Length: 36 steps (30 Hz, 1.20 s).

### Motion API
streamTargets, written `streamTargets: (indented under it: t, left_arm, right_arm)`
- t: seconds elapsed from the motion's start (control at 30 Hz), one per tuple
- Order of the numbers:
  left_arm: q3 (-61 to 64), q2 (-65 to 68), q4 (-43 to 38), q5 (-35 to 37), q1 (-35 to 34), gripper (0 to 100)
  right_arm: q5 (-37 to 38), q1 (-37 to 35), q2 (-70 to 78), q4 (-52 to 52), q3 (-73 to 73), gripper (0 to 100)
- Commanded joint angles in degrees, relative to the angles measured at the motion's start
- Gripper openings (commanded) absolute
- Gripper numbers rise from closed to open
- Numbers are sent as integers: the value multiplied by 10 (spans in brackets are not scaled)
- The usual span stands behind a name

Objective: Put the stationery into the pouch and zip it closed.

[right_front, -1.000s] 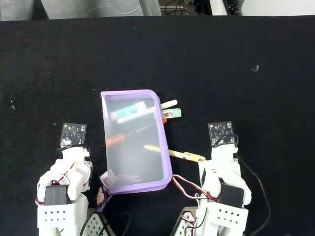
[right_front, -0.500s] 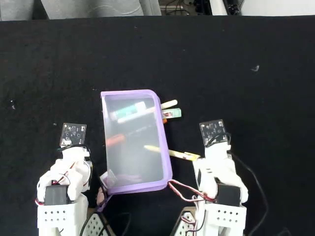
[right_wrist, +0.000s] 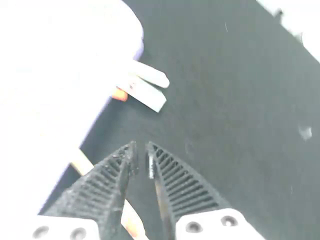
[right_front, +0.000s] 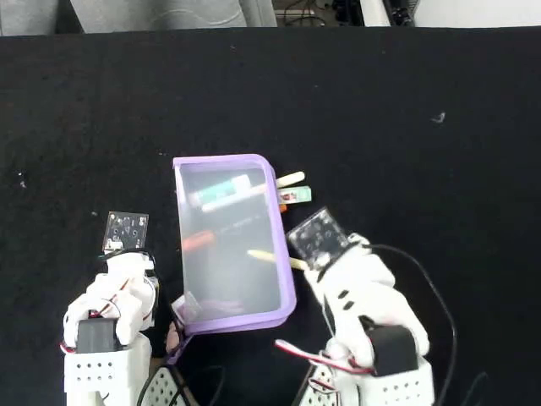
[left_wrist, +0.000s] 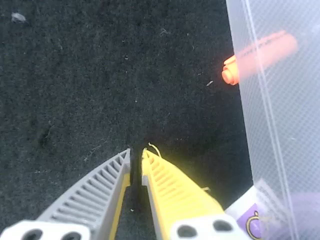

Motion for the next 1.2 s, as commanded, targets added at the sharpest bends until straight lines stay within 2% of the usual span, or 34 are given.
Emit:
streamTargets:
  t: [0.0,0.2,0.3,0.47,0.7,0.93,1.1,1.17]
  left_arm:
    - [14,-4,-13,4,-3,51]
    - [14,-4,-13,4,-2,51]
    - [14,-4,-13,4,-3,51]
    - [14,-4,-13,4,-2,51]
    - [14,-4,-13,4,-1,51]
    - [14,-4,-13,4,-3,51]
    - [14,-4,-13,4,-2,51]
    - [14,-4,-13,4,0,51]
  right_arm:
    - [8,-54,-48,13,-47,36]
    - [4,-124,-45,14,-38,38]
    - [-5,-154,-15,15,-42,98]
    - [-29,-174,65,15,-43,209]
    - [-33,-187,99,30,-46,215]
    - [-60,-296,106,54,-65,217]
    - [-60,-343,108,53,-59,310]
    - [-59,-367,121,50,-60,315]
